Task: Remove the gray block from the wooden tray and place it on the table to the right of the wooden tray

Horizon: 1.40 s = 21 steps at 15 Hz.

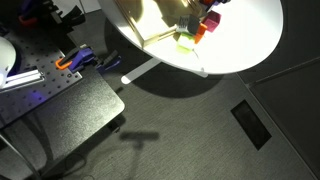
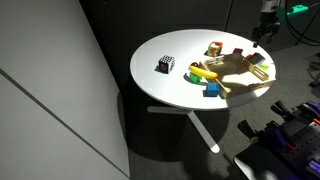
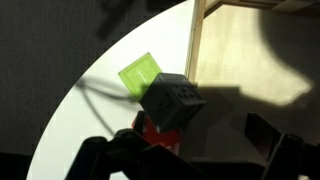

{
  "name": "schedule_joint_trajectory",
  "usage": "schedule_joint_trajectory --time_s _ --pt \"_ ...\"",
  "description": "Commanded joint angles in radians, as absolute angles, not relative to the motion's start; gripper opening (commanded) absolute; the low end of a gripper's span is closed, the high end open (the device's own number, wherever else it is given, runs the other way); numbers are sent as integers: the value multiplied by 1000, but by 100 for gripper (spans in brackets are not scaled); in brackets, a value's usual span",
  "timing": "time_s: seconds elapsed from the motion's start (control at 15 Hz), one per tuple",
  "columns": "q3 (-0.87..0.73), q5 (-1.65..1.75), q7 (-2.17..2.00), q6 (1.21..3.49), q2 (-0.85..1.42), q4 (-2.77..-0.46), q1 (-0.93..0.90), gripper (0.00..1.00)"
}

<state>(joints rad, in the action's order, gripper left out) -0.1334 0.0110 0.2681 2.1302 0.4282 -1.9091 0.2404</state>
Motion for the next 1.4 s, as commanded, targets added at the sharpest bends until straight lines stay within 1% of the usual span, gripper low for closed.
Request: schedule_joint_trajectory --time_s 0.0,0.27,0.47,0.93,1.33 --pt "-114 10 357 2004 338 -1938 248 100" --pt "-115 40 401 1885 261 -1965 227 100" --pt "-118 58 384 1858 196 -2009 210 100" --pt "-124 23 297 1916 35 -2149 184 100" --pt "-123 -3 202 2059 -67 -2266 161 100"
